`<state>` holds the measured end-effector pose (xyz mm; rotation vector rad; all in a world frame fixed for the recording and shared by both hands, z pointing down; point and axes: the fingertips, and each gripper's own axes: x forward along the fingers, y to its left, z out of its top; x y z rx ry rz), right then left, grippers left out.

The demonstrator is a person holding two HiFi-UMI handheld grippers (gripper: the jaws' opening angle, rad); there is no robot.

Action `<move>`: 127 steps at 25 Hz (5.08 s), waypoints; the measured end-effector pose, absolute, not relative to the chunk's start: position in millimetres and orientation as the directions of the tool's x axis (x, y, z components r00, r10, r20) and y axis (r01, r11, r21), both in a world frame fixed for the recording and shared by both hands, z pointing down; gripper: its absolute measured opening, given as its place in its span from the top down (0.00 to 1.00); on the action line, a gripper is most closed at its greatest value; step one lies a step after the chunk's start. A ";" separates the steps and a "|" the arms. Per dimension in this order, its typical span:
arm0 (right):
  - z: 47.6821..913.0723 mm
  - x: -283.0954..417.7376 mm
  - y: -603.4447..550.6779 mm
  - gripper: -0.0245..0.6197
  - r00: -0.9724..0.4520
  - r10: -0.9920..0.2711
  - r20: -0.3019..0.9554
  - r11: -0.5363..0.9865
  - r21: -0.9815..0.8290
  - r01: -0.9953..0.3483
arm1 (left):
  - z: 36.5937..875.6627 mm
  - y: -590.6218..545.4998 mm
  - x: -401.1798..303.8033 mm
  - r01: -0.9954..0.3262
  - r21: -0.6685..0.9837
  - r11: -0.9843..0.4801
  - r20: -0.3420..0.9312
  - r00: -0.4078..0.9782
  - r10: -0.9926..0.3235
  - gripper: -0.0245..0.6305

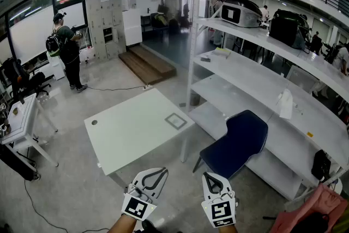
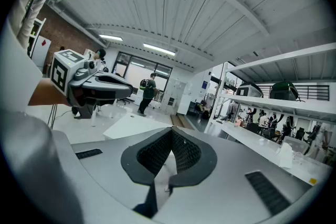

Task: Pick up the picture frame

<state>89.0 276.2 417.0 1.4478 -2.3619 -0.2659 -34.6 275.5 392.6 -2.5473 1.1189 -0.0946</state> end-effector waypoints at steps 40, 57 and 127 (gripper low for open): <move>421.2 104.1 234.4 0.92 -0.462 -0.868 0.182 0.496 0.276 -0.823 | 394.6 241.8 -15.6 -0.702 -0.362 -0.613 -0.047 0.671 -0.740 0.92; 441.4 97.5 86.7 0.92 -0.459 -0.856 0.238 0.509 0.235 -0.828 | 417.1 85.1 -13.4 -0.701 -0.296 -0.649 -0.030 0.686 -0.727 0.92; 795.5 26.7 -401.9 0.91 -0.724 -0.206 0.658 0.909 -0.144 -0.390 | 790.1 -333.9 -51.7 -0.966 0.249 -0.064 0.550 0.195 -0.812 0.92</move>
